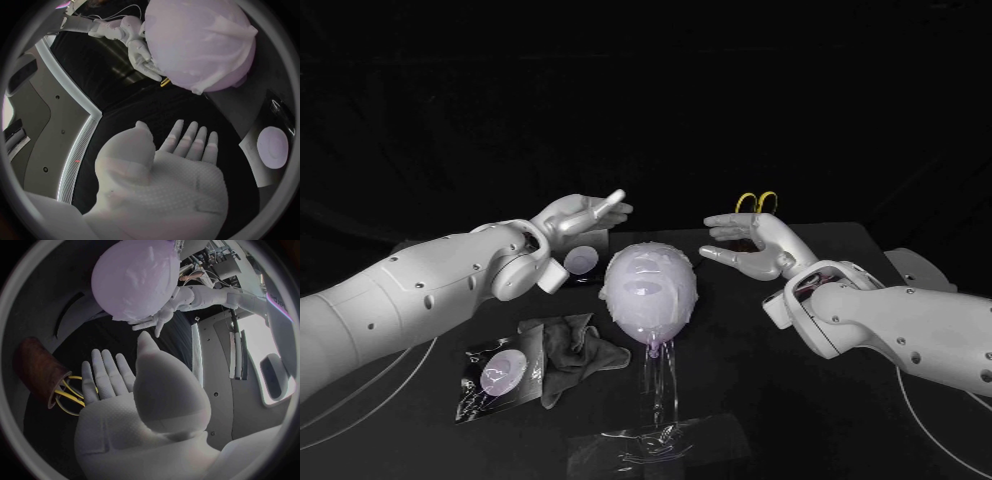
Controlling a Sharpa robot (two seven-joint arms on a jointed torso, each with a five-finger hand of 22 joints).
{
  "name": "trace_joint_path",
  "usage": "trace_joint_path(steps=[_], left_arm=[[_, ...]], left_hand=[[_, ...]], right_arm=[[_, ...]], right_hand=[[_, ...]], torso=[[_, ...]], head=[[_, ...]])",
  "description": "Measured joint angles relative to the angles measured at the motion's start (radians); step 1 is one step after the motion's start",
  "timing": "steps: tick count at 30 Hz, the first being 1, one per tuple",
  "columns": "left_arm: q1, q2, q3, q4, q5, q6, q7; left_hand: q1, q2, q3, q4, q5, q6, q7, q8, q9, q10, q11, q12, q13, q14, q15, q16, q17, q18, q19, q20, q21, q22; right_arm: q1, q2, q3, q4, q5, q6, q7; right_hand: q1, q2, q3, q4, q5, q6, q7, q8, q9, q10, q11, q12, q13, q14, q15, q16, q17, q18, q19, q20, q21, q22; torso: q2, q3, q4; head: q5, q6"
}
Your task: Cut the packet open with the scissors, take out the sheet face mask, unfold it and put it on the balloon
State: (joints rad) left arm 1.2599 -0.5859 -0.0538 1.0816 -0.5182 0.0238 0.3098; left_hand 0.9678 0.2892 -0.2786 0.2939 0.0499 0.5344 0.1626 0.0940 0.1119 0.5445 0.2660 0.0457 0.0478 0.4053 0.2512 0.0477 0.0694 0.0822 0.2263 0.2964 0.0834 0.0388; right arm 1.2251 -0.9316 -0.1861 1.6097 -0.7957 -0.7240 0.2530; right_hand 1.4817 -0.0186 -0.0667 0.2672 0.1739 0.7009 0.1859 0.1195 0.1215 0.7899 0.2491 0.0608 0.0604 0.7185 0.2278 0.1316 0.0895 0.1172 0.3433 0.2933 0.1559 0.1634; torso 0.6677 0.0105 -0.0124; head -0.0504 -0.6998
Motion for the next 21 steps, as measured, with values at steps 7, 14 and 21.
trace_joint_path(steps=[7,14,21], left_arm=[[-0.004,-0.099,-0.002,0.106,0.148,-0.093,0.061],[-0.025,-0.216,-0.004,0.244,0.309,-0.142,0.136],[-0.043,-0.283,-0.005,0.331,0.423,-0.16,0.192]], left_hand=[[0.137,-0.008,0.014,-0.003,0.0,0.147,0.019,0.045,0.029,0.204,-0.015,0.029,0.015,0.189,-0.022,0.053,0.035,-0.014,0.228,-0.002,0.103,0.039],[0.323,-0.048,0.018,-0.024,0.0,0.272,0.042,0.082,0.054,0.337,-0.035,0.039,0.018,0.394,-0.05,0.118,0.076,0.013,0.4,-0.006,0.172,0.059],[0.354,-0.063,0.015,-0.021,0.0,0.273,0.043,0.082,0.054,0.346,-0.037,0.035,0.018,0.399,-0.054,0.118,0.078,0.017,0.4,-0.006,0.172,0.054]], right_arm=[[0.0,0.011,0.0,-0.057,0.168,0.068,0.048],[0.001,0.024,0.001,-0.092,0.299,0.138,0.103],[0.001,0.024,0.001,-0.098,0.368,0.171,0.141]], right_hand=[[0.034,0.034,0.025,-0.025,-0.034,0.105,0.016,0.026,0.016,0.103,-0.02,0.004,0.003,0.139,-0.03,0.041,0.017,0.031,0.231,-0.002,0.104,0.061],[0.045,0.045,0.031,-0.031,-0.041,0.149,0.033,0.031,0.02,0.146,-0.029,0.004,0.003,0.185,-0.047,0.05,0.021,0.046,0.282,-0.005,0.11,0.05],[0.049,0.049,0.034,-0.034,-0.041,0.157,0.032,0.035,0.021,0.155,-0.031,0.004,0.003,0.193,-0.047,0.05,0.022,0.046,0.291,-0.003,0.11,0.047]], torso=[[-0.003,-0.0025,-0.0006],[-0.007,-0.0038,0.0007],[-0.012,-0.0038,0.0023]], head=[[-0.005,0.007],[-0.012,0.011],[-0.01,0.007]])
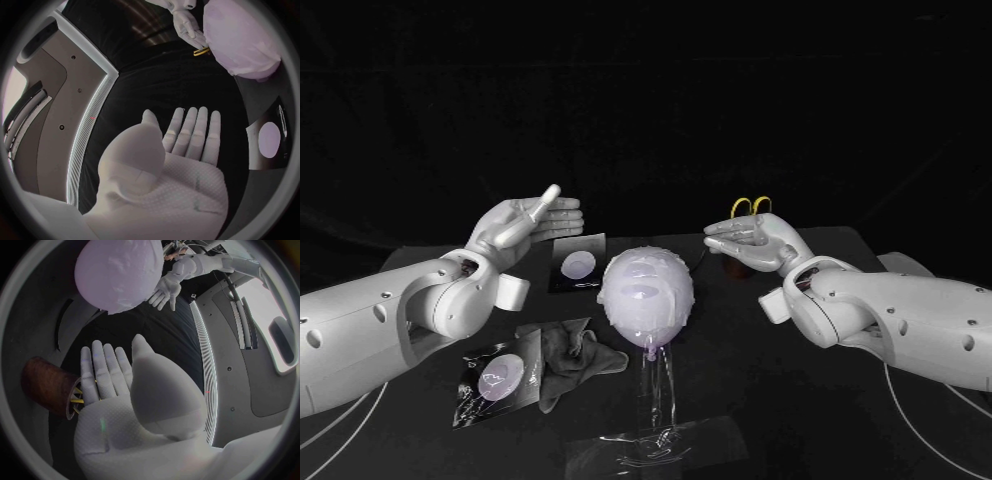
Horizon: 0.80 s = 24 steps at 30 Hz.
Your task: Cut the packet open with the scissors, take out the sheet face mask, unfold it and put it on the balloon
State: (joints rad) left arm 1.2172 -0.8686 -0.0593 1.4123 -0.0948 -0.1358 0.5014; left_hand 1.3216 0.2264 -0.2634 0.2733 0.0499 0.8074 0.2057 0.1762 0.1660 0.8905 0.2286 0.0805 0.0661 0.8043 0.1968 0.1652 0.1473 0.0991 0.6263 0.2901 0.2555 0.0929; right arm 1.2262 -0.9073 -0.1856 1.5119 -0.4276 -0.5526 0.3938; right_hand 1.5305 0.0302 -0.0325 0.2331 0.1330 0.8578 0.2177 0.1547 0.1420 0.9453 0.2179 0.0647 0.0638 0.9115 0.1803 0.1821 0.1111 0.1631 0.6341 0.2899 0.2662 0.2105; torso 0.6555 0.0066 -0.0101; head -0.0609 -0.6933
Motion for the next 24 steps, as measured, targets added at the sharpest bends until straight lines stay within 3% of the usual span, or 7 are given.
trace_joint_path(steps=[12,17,19,24], left_arm=[[-0.01,-0.029,-0.002,0.043,0.067,-0.016,0.041],[-0.013,-0.029,-0.004,0.048,0.08,-0.022,0.047],[-0.015,-0.029,-0.006,0.05,0.085,-0.026,0.049],[-0.021,-0.028,-0.008,0.05,0.094,-0.037,0.054]], left_hand=[[0.013,0.005,-0.008,0.008,0.0,0.0,0.0,0.0,0.0,0.0,0.0,-0.009,-0.001,0.004,0.003,0.0,0.002,0.0,0.011,0.002,0.0,-0.001],[0.023,0.008,-0.012,0.012,0.0,0.0,0.0,0.0,0.0,0.0,0.0,-0.009,-0.001,0.004,0.004,0.0,0.004,0.004,0.03,-0.002,0.007,-0.001],[0.023,0.008,-0.012,0.012,0.0,0.0,0.0,0.0,0.0,0.0,0.0,-0.012,-0.001,0.004,0.004,0.0,0.004,0.017,0.03,-0.002,0.007,-0.001],[0.038,0.011,-0.02,0.013,0.0,-0.012,0.0,-0.007,-0.005,-0.004,0.004,-0.014,-0.002,0.004,0.004,-0.003,0.004,0.017,0.029,-0.002,0.005,-0.008]], right_arm=[[-0.001,-0.005,0.0,0.017,0.036,0.024,0.028],[-0.005,0.007,0.0,0.012,0.048,0.03,0.038],[-0.01,0.019,0.0,0.002,0.058,0.032,0.044],[-0.026,0.058,0.0,-0.037,0.097,0.033,0.061]], right_hand=[[0.0,0.0,0.0,0.0,0.0,0.0,0.0,0.0,0.0,0.003,-0.003,0.0,0.0,0.0,0.0,0.0,0.0,-0.001,0.0,0.0,0.0,0.0],[0.0,0.0,0.0,0.0,-0.004,0.0,0.0,0.0,0.0,0.003,-0.003,0.0,0.0,0.0,0.0,0.0,0.0,-0.001,0.0,0.0,0.0,-0.002],[0.0,0.0,0.0,0.0,-0.008,0.0,0.0,0.0,0.0,0.003,-0.003,0.0,0.0,0.0,0.0,0.0,0.0,-0.001,0.0,0.0,0.0,-0.002],[-0.004,0.004,-0.003,0.003,-0.008,0.0,0.0,0.0,-0.002,0.003,-0.003,0.0,0.0,-0.006,0.006,-0.012,-0.007,-0.001,0.0,0.0,0.0,-0.013]], torso=[[-0.001,0.0012,-0.0011],[-0.001,0.0012,-0.0012],[-0.003,0.0001,-0.0019],[-0.011,-0.0028,-0.006]], head=[[0.035,-0.001],[0.035,0.003],[0.033,0.004],[0.031,0.009]])
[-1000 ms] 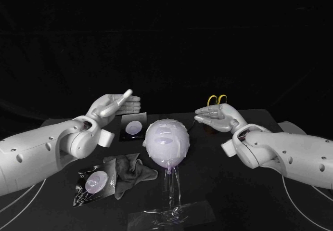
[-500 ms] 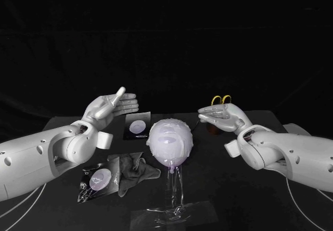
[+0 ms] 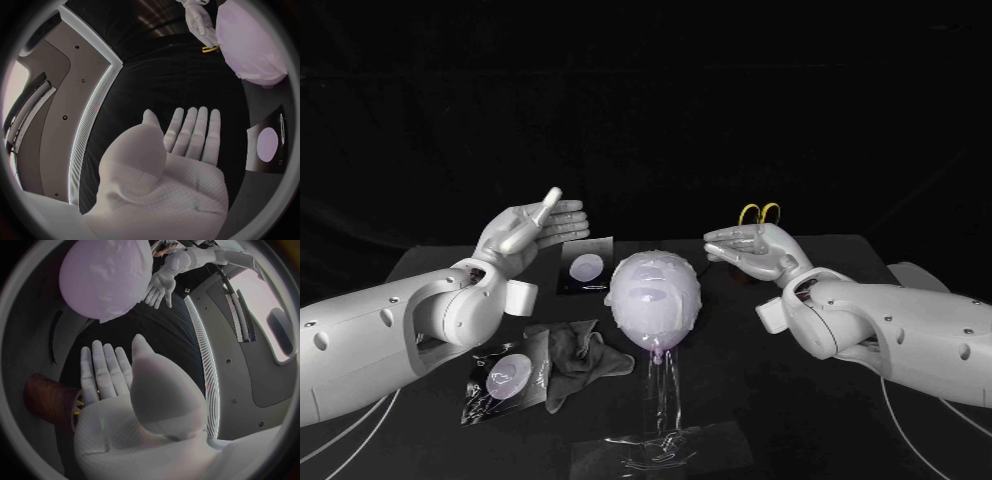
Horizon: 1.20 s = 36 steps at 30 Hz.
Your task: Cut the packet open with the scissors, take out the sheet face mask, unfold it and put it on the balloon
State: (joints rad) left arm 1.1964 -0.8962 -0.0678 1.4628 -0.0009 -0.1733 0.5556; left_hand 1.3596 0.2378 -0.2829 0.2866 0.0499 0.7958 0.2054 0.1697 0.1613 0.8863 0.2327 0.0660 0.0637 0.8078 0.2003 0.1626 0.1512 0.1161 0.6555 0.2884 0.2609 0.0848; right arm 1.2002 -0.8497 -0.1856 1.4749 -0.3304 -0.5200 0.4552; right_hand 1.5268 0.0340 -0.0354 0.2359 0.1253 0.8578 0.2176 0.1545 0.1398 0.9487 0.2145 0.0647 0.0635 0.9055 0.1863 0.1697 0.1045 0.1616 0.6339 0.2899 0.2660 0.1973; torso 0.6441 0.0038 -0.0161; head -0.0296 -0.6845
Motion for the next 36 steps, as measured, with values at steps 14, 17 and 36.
trace_joint_path(steps=[14,17,36], left_arm=[[-0.021,0.042,-0.002,-0.032,0.022,-0.043,0.02],[-0.022,0.041,-0.002,-0.032,0.022,-0.044,0.018],[-0.117,0.097,0.05,0.069,0.019,-0.325,-0.011]], left_hand=[[0.015,0.005,-0.018,0.002,0.0,-0.021,-0.007,-0.008,-0.005,-0.029,0.003,0.0,0.0,-0.086,0.011,-0.039,-0.019,-0.017,-0.075,0.003,-0.043,-0.019],[-0.091,-0.06,0.061,-0.077,-0.013,-0.237,-0.025,-0.054,-0.048,-0.268,-0.06,-0.02,-0.018,-0.29,-0.046,-0.076,-0.056,-0.042,-0.238,-0.076,-0.105,-0.038],[-1.224,-0.23,0.27,-0.28,-0.043,-0.77,-0.199,-0.159,-0.156,-0.859,-0.227,-0.059,-0.061,-0.783,-0.196,-0.155,-0.147,-0.094,-0.634,-0.281,-0.25,-0.082]], right_arm=[[-0.021,0.068,0.003,-0.064,0.1,0.001,0.046],[-0.022,0.068,0.004,-0.063,0.102,-0.001,0.045],[-0.149,0.07,0.184,0.092,0.279,-0.194,0.046]], right_hand=[[-0.017,0.006,-0.004,0.004,-0.004,-0.021,-0.004,-0.016,-0.007,-0.02,0.013,0.0,0.0,-0.031,0.008,-0.026,-0.009,-0.001,0.0,0.0,-0.01,-0.016],[-0.153,-0.005,0.003,-0.06,-0.041,-0.258,-0.032,-0.058,-0.046,-0.284,-0.052,-0.02,-0.018,-0.278,-0.046,-0.068,-0.037,-0.039,-0.172,-0.08,-0.084,-0.067],[-1.343,-0.032,0.035,-0.225,-0.116,-0.831,-0.213,-0.147,-0.135,-0.921,-0.21,-0.058,-0.061,-0.879,-0.182,-0.162,-0.101,-0.14,-0.612,-0.282,-0.255,-0.192]], torso=[[-0.026,0.0012,-0.0069],[-0.027,0.0015,-0.0069],[-0.095,-0.0034,0.0149]], head=[[0.006,0.023],[0.006,0.023],[0.029,0.084]])
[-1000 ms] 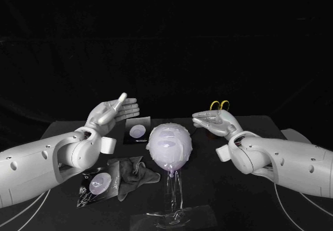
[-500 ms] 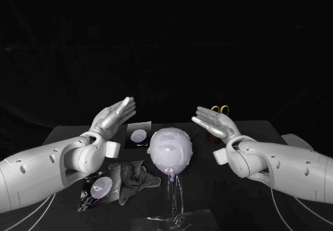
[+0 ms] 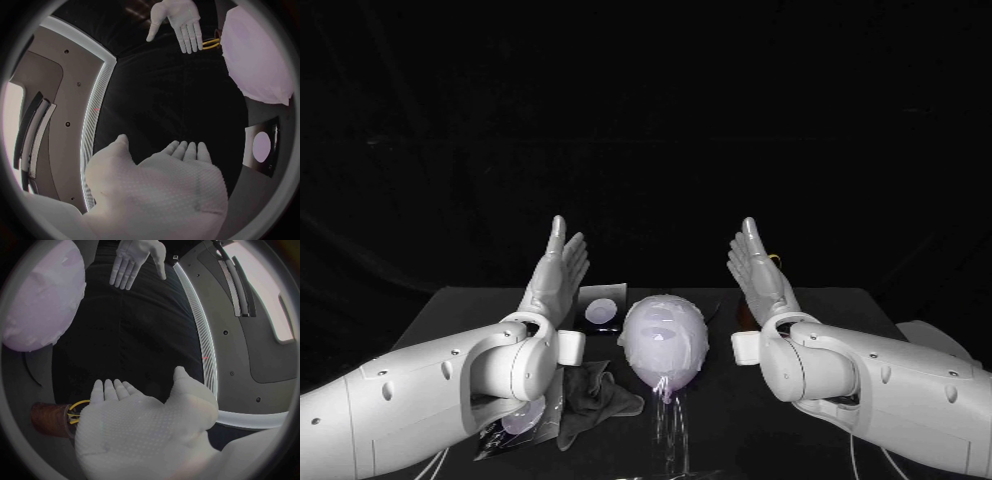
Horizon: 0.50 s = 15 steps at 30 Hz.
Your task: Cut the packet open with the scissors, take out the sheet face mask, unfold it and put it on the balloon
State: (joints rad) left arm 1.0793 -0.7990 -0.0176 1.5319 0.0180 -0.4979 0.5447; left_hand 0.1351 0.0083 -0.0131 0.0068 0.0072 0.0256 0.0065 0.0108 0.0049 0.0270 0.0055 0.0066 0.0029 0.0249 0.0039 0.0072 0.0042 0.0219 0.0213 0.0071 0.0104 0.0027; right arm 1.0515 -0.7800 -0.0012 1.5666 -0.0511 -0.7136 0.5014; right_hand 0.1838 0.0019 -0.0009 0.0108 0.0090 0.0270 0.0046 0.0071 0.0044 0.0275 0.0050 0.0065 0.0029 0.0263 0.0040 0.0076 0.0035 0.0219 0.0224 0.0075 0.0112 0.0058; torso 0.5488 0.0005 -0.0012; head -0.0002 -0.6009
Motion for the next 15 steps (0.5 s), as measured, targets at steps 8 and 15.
trace_joint_path(steps=[8,15], left_arm=[[-0.027,0.016,0.014,0.031,-0.002,-0.166,-0.018],[-0.03,0.017,0.016,0.035,-0.004,-0.231,-0.026]], left_hand=[[-0.108,-0.006,0.007,-0.007,-0.002,-0.017,-0.006,-0.006,-0.003,-0.019,-0.006,0.0,-0.001,-0.016,-0.004,-0.002,-0.002,-0.016,-0.013,-0.005,-0.004,-0.001],[-0.129,-0.008,0.008,-0.008,-0.004,-0.021,-0.006,-0.006,-0.004,-0.023,-0.005,0.0,-0.002,-0.021,-0.004,-0.004,-0.003,-0.016,-0.016,-0.009,-0.004,-0.002]], right_arm=[[-0.001,0.0,0.0,0.001,0.037,-0.039,0.001],[-0.001,0.0,0.0,0.002,0.05,-0.051,0.002]], right_hand=[[-0.13,-0.001,0.003,-0.003,-0.004,-0.011,-0.003,0.0,-0.002,-0.014,-0.004,0.0,-0.001,-0.014,-0.004,0.0,-0.002,0.0,-0.012,-0.005,-0.003,-0.003],[-0.179,-0.002,0.0,-0.006,-0.004,-0.023,-0.005,-0.004,-0.003,-0.022,-0.005,0.0,-0.002,-0.021,-0.004,-0.006,-0.003,-0.016,-0.016,-0.009,-0.006,-0.005]], torso=[[-0.004,-0.0005,0.0012],[-0.004,-0.0005,0.0012]], head=[[0.0,0.001],[0.0,0.001]])
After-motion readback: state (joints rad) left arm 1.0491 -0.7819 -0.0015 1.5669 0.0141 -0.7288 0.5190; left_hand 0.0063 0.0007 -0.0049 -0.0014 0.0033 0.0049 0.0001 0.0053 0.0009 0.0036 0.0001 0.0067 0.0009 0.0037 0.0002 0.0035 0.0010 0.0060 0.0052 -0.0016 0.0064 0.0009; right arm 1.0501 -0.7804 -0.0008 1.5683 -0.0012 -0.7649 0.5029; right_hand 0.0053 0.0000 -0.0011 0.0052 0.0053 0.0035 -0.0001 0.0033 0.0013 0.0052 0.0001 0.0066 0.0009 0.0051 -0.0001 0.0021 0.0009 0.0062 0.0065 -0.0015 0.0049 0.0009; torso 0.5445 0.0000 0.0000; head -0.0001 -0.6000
